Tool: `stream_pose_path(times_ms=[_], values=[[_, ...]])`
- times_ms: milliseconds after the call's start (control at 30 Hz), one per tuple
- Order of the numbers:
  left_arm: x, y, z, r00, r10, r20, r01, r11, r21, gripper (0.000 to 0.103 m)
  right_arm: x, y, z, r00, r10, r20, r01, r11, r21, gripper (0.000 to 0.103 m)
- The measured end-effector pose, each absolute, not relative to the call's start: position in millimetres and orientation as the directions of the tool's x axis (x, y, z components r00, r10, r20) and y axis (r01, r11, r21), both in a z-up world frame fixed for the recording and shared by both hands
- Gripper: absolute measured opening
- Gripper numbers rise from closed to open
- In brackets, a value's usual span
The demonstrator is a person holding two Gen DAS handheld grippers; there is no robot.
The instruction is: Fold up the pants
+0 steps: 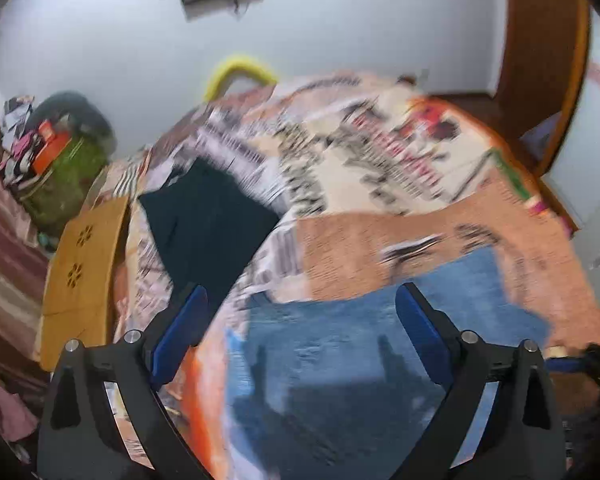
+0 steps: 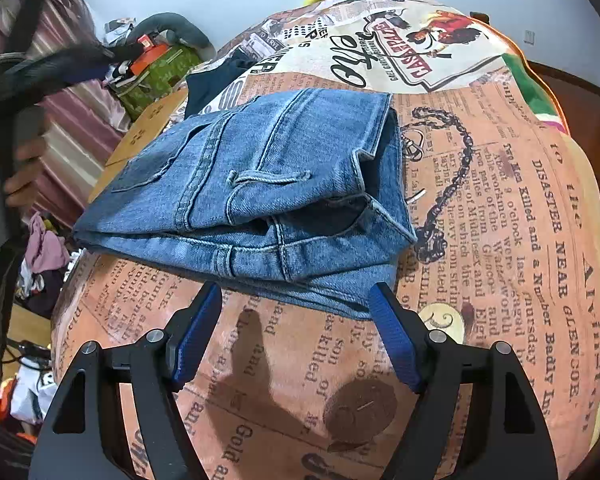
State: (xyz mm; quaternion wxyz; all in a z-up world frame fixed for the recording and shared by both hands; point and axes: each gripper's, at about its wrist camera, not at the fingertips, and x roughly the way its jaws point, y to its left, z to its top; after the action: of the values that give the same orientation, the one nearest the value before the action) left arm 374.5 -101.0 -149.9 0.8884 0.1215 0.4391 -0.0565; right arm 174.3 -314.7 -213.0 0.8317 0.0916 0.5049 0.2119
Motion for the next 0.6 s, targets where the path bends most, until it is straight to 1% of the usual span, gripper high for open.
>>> stream_pose_path(times_ms=[133,200,267,367,433,500,600], values=[[417.6,-74.9,-194.9,0.542,0.112,-0.833,0.162,0.959,0.235,0.096,182.8,-306.9,-212.1,0.399,0.424,-0.813,-0.28,0.901,0.333,0.074],[434.3,-64.9,-215.0,0.505,0.145,-0.851,0.142,0.958,0.248,0.096,187.3,-300.0,-210.9,0.393,0.43,-0.812,-0.3,0.895,0.329,0.074],[448.2,-57.6,-236.2,0.467,0.169,-0.868,0.143,0.954,0.263,0.096,192.3,-292.1,-210.3,0.391,0.417,-0.82,-0.308,0.899,0.31,0.075],[460.9,-52.8,-268.1,0.414,0.225,-0.882,0.166,0.934,0.316,0.096,196.8,-287.7,-211.9,0.39,0.405,-0.827,-0.314,0.903,0.294,0.077],[459.5,-49.7,-282.8,0.388,0.226,-0.894,0.196,0.927,0.319,0.097,199.1,-287.9,-212.6,0.39,0.403,-0.828,-0.31,0.904,0.294,0.077],[448.8,-36.4,-280.7,0.385,0.196,-0.902,0.176,0.944,0.28,0.097,199.6,-288.0,-211.5,0.392,0.401,-0.828,-0.306,0.906,0.293,0.077],[427.7,-21.2,-278.2,0.387,0.187,-0.903,0.197,0.94,0.279,0.097,202.0,-287.6,-211.9,0.407,0.367,-0.836,-0.298,0.919,0.259,0.076]])
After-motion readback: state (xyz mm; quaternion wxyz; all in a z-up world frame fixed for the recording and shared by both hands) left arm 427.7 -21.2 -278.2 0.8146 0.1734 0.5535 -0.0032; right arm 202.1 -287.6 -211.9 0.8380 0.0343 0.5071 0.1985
